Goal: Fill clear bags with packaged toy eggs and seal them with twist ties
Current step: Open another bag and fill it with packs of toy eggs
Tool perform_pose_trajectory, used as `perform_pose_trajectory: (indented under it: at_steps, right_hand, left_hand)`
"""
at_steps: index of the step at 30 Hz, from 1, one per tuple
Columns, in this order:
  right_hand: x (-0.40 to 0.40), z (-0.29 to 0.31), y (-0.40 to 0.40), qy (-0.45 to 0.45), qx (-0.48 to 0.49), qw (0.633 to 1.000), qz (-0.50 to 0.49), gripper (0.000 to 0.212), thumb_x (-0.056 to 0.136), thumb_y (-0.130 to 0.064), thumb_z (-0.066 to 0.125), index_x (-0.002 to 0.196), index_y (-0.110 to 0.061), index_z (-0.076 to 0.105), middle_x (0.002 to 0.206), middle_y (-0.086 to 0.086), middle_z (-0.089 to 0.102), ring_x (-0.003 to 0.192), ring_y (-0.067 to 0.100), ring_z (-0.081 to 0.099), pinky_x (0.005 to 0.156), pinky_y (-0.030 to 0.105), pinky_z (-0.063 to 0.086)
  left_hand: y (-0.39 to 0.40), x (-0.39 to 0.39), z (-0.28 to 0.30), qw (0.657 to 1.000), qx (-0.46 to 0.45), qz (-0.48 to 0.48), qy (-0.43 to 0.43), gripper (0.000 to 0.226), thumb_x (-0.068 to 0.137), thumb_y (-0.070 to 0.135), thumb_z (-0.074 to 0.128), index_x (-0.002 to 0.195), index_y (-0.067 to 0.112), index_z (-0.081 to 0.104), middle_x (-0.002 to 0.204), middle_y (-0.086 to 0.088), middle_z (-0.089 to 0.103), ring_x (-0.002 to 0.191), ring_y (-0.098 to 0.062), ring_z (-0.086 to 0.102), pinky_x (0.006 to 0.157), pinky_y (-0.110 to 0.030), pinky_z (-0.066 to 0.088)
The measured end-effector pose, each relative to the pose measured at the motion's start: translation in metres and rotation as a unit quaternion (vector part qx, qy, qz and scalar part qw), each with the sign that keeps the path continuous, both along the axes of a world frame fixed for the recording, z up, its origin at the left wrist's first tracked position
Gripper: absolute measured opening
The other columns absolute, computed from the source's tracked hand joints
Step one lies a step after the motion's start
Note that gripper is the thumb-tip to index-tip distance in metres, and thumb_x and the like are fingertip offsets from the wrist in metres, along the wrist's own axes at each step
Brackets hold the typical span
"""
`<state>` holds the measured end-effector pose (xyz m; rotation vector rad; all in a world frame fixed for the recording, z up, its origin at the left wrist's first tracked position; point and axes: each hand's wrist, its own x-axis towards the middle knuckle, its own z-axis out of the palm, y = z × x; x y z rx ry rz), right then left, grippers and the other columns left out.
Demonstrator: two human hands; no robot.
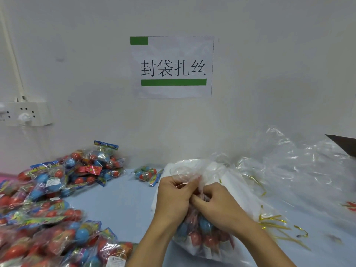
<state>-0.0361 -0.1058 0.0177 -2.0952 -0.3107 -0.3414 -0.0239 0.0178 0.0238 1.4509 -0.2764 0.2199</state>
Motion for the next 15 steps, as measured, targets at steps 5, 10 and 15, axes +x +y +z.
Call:
perform_pose_trajectory:
  at_steps: [5, 10, 15]
  right_hand:
    - [0.0007, -0.0054, 0.0014, -0.082, 0.075, 0.994, -0.006, 0.029, 0.078, -0.032, 0.070, 0.054, -0.020, 0.060, 0.048, -0.012, 0.050, 0.048, 0.002, 0.043, 0.051, 0.013, 0.034]
    - [0.0036, -0.0090, -0.0014, -0.049, 0.115, 0.992, -0.017, 0.033, 0.092, -0.015, 0.069, 0.062, -0.002, 0.063, 0.054, 0.002, 0.054, 0.057, 0.010, 0.046, 0.056, 0.027, 0.039]
    - [0.0018, -0.0045, -0.0069, 0.013, 0.174, 0.984, -0.021, 0.029, 0.096, -0.015, 0.066, 0.069, -0.012, 0.077, 0.067, 0.004, 0.074, 0.062, 0.012, 0.065, 0.060, 0.026, 0.052]
  left_hand:
    - [0.0004, 0.0003, 0.0005, 0.999, -0.043, 0.013, -0.001, 0.025, 0.089, 0.008, 0.069, 0.071, -0.009, 0.072, 0.068, -0.019, 0.073, 0.062, -0.026, 0.072, 0.059, -0.028, 0.058]
    - [-0.0011, 0.0010, 0.0007, 0.999, -0.043, 0.013, 0.012, 0.019, 0.087, 0.010, 0.072, 0.075, -0.004, 0.076, 0.075, -0.018, 0.074, 0.069, -0.025, 0.072, 0.063, -0.031, 0.060]
    - [0.0032, 0.0042, -0.0005, 0.999, 0.017, -0.039, 0.027, 0.021, 0.090, 0.018, 0.070, 0.076, 0.006, 0.080, 0.079, -0.014, 0.076, 0.079, -0.026, 0.075, 0.073, -0.032, 0.060]
